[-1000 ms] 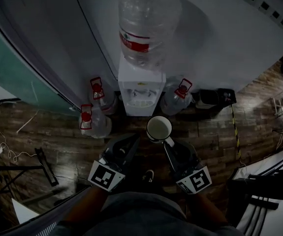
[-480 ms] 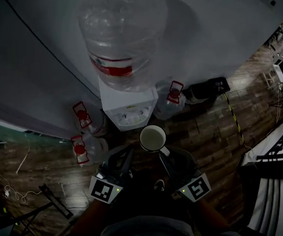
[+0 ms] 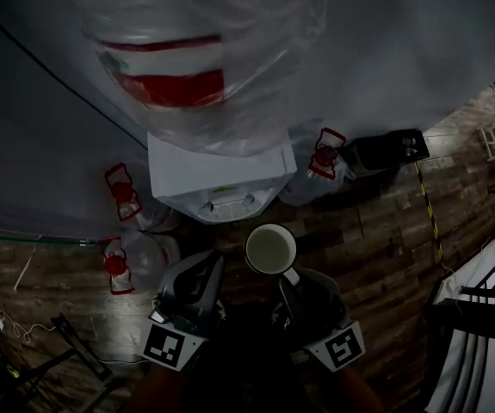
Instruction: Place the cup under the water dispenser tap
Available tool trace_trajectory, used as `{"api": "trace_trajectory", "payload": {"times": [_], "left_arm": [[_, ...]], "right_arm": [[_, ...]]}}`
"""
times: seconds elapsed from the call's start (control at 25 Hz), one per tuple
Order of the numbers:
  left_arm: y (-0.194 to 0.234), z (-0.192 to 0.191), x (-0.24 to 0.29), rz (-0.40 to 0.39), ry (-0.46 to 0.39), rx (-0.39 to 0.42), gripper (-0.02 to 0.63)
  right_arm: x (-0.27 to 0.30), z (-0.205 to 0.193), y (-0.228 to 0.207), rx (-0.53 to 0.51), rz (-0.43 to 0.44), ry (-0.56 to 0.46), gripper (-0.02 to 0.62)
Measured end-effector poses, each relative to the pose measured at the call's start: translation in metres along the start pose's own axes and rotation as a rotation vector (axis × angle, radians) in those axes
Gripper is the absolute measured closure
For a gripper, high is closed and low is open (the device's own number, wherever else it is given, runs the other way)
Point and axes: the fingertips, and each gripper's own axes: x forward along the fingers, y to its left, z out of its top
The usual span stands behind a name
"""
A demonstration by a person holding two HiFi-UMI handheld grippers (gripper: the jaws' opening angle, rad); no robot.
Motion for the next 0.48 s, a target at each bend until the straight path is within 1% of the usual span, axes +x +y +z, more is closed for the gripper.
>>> {"api": "trace_trajectory", "payload": {"times": [0.16, 0.24, 0.32, 0.48], "left_arm": [[0.007, -0.058, 0.018, 0.036, 0.002, 0.011, 0.6], [0.008, -0.09, 0.023, 0.046, 0.026, 0.021, 0.6], [0.01, -0.118, 0.026, 0.051, 0.044, 0.025, 0.6], [0.014, -0.166, 0.035, 0.05, 0.049, 0.006, 0.6]], "right_arm": [[-0.002, -0.061, -0.02, -0.019, 0.006, 0.013, 0.535], [-0.003, -0.088, -0.027, -0.009, 0.006, 0.01, 0.535], [-0.004, -0.113, -0.031, 0.002, 0.004, 0.011, 0.535], [-0.005, -0.16, -0.039, -0.001, 0.002, 0.027, 0.535]]}}
